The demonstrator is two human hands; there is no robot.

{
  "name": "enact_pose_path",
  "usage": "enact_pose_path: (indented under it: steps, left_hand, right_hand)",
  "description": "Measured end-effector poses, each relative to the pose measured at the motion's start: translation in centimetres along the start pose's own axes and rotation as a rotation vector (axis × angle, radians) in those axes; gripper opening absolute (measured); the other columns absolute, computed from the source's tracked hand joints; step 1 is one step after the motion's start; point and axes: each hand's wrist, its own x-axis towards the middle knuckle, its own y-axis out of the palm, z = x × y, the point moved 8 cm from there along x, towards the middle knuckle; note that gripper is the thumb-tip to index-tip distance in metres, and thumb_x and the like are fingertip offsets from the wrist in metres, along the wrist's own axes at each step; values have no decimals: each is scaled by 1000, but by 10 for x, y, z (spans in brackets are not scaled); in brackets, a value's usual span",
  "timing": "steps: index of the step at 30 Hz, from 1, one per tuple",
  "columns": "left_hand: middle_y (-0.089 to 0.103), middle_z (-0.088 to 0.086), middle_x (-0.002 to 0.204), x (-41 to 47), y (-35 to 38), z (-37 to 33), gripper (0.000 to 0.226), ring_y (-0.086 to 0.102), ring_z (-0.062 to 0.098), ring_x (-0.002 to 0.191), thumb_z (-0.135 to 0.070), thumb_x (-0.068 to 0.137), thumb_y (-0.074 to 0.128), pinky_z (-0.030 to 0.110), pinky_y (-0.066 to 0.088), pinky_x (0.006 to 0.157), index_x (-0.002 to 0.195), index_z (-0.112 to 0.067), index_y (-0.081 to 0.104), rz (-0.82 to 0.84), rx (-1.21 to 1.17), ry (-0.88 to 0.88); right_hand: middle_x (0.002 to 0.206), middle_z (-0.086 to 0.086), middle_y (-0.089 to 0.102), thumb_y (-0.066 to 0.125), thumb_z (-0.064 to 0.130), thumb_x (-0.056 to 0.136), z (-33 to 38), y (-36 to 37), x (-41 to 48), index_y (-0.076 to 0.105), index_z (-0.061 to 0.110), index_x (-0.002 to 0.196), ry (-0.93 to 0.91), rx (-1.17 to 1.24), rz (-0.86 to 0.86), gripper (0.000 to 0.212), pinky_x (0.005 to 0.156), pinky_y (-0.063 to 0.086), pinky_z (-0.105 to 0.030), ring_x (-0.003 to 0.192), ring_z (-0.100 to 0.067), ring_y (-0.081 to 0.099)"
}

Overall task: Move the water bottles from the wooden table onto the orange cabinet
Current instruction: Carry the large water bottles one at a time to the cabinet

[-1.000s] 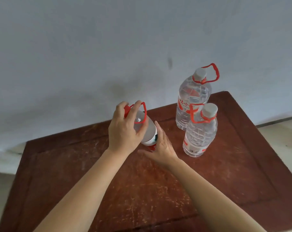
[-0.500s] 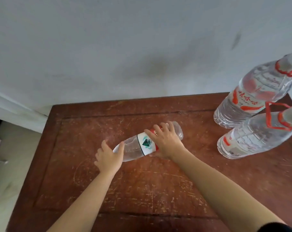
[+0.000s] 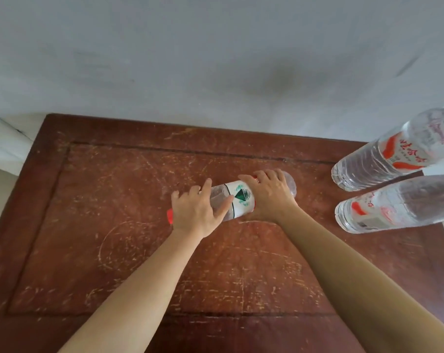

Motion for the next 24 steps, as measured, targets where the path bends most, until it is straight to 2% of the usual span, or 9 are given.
enact_pose_path:
  steps: [5,10,13,15,17,19,20,22,24]
  left_hand:
    - [71,12,112,2,-2,2,107,70,31,92,-97,75,8,45,57,76,142,-24,49,-35,1,-2]
    - [72,9,94,5,-8,3,100,69,28,79,-97,73,16,39,53,69,122,-23,63,-55,70,-41]
    - [72,6,83,-1,-12,-1,93,67,26,72,-96,77,18,48,45,89,109,-23,67,-103,122,-72]
    - [72,5,78,-9,-13,-6,88,68,24,71,-93,81,21,60,30,108,105,-23,68,-148,173,-60]
    - [72,4,77,-17,-15,-11,86,70,22,73,-91,83,22,64,17,116,105,-22,69,-137,222,-58]
    - [72,5,77,-23,-15,-18,87,70,22,77,-89,84,21,60,14,119,103,-19,69,-103,263,-56]
    - [72,6,78,-28,-13,-22,87,70,23,79,-89,84,23,57,17,120,100,-17,69,-94,256,-50]
    - [72,7,83,-44,-8,-28,87,69,24,83,-90,83,26,50,36,113,97,-14,66,-89,206,-48]
    - [70,5,85,-66,-3,-34,89,67,24,75,-91,81,26,41,53,83,100,-13,63,-94,158,-62]
  right_hand:
    - [144,-6,49,74,89,49,0,-2,5,21,37,155,-18,-53,47,129,120,21,-58,137,-32,42]
    - [141,-6,52,81,82,48,0,-11,20,18,34,156,-146,-139,135,134,116,33,-55,132,-31,50]
    - [135,-4,57,76,84,54,0,-9,20,24,36,152,-200,-149,52,121,116,33,-55,125,-30,55]
    - [131,-4,59,72,82,61,-2,-5,15,28,37,149,-218,-134,-17,108,113,35,-55,121,-30,57]
    - [128,-3,60,72,78,64,-2,-4,10,32,37,146,-243,-131,-51,100,110,38,-55,117,-30,58]
    - [125,-2,62,75,73,63,-3,-6,4,37,37,143,-285,-124,-76,95,108,41,-53,114,-29,60]
    - [124,-2,62,76,70,63,-2,-7,1,38,37,142,-313,-122,-84,94,106,42,-52,112,-28,60]
    - [123,-2,62,78,66,64,-2,-3,-11,40,36,141,-368,-122,-93,91,106,43,-52,112,-28,60]
    - [125,-4,61,78,60,67,-4,7,-28,39,34,142,-386,-112,-103,88,110,39,-54,116,-30,58]
